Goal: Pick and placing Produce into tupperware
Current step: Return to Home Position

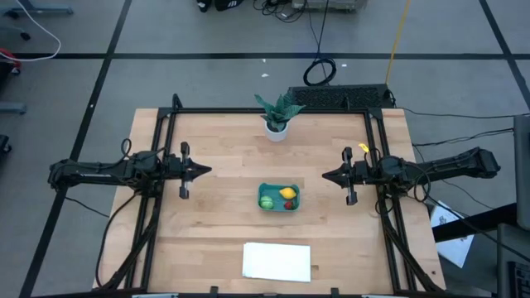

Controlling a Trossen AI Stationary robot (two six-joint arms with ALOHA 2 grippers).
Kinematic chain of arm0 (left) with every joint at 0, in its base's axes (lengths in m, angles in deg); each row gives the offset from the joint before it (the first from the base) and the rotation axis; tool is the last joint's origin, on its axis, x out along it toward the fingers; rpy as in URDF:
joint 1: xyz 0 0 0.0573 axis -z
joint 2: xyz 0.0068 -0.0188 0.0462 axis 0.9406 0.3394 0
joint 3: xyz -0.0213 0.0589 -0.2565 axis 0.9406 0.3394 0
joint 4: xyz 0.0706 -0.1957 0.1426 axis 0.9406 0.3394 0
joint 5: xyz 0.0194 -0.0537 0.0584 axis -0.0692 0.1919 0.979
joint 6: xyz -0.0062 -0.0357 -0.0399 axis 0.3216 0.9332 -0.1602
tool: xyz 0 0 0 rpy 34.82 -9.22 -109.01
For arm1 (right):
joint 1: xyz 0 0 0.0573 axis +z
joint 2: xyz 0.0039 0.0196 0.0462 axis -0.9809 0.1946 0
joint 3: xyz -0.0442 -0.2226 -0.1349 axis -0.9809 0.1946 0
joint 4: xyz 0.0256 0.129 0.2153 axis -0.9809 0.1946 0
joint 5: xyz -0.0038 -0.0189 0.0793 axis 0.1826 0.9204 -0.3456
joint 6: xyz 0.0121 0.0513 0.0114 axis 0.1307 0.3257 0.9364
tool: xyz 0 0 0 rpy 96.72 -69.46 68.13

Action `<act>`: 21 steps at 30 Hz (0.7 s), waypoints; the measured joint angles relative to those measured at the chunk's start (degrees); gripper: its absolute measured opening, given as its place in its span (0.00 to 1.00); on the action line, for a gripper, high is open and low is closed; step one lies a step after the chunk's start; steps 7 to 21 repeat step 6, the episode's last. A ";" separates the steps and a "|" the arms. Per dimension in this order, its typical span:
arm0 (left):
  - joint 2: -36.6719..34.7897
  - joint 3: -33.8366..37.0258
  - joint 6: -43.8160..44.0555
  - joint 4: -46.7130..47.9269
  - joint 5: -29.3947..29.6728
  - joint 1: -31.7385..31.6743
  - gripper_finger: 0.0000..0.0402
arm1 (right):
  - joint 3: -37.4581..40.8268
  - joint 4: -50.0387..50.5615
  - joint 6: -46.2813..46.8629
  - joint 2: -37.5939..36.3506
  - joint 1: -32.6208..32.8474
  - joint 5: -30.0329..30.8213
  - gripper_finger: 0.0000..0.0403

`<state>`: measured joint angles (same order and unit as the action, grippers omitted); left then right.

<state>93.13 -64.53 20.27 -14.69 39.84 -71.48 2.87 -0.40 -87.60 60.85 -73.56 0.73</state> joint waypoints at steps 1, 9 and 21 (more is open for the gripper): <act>0.00 0.00 0.00 0.01 0.00 0.01 0.01 | 0.00 -0.01 0.02 0.00 0.00 0.00 0.00; 0.00 0.00 0.02 -0.01 0.00 0.00 0.03 | 0.00 0.00 0.00 0.00 0.00 0.01 0.00; 0.00 0.00 0.02 -0.01 0.00 0.00 0.03 | 0.00 0.00 0.00 0.00 0.00 0.01 0.00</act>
